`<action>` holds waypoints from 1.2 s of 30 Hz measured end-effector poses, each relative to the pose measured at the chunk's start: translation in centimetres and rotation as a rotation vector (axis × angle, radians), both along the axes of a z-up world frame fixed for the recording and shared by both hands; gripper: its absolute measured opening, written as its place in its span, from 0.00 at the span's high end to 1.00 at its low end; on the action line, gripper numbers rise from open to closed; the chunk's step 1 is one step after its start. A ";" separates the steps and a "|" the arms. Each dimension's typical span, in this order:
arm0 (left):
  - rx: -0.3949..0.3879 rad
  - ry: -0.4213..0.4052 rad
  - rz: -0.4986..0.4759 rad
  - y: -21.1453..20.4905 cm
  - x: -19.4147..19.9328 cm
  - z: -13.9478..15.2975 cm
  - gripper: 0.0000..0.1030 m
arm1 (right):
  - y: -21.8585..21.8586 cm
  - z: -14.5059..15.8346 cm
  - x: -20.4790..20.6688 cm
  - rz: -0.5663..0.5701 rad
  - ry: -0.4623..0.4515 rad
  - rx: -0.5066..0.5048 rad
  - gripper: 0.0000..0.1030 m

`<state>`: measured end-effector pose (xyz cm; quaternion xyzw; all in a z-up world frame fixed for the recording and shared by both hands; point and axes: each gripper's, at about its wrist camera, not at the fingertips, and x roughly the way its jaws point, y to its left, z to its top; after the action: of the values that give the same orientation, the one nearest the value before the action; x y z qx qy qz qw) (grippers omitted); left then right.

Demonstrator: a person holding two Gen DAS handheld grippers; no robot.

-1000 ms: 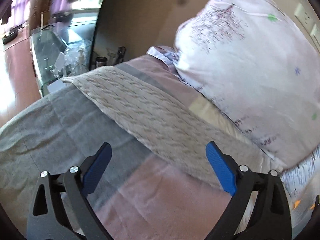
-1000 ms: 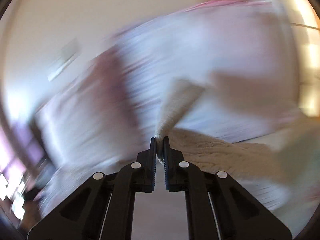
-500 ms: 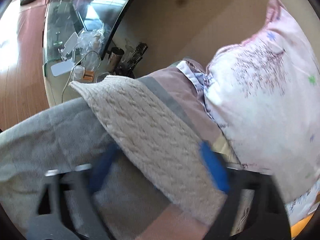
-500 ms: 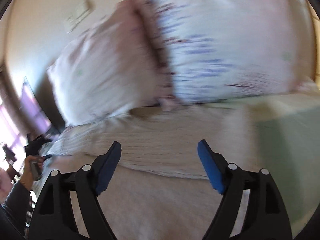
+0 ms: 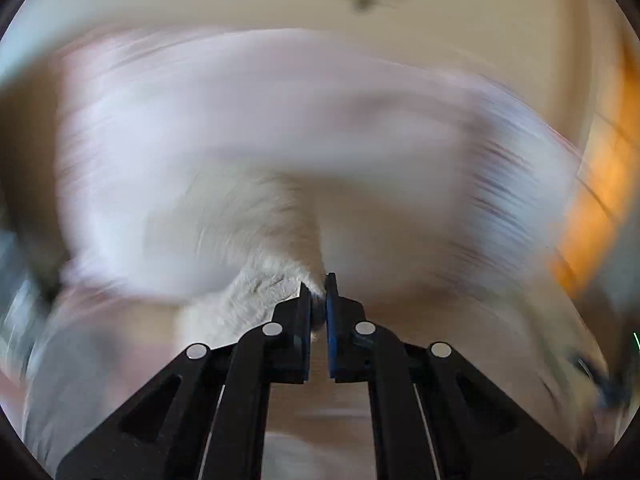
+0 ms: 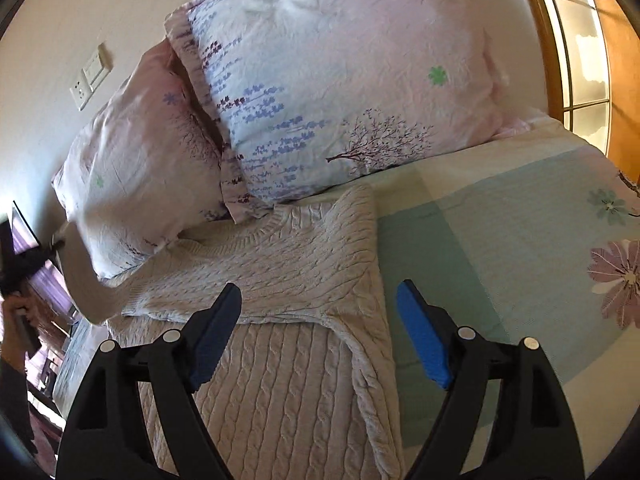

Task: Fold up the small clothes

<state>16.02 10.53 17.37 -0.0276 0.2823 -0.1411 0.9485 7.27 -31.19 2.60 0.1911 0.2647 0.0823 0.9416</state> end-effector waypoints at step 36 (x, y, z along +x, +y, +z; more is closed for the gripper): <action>-0.345 0.505 -0.158 2.7 -19.6 -15.2 0.93 | 0.9 -6.3 -13.7 0.351 0.199 0.541 0.94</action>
<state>-3.53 13.27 2.19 -0.2004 0.4821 -0.2490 0.8157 -6.47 -30.34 -3.72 0.3926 0.3527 0.2916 0.7978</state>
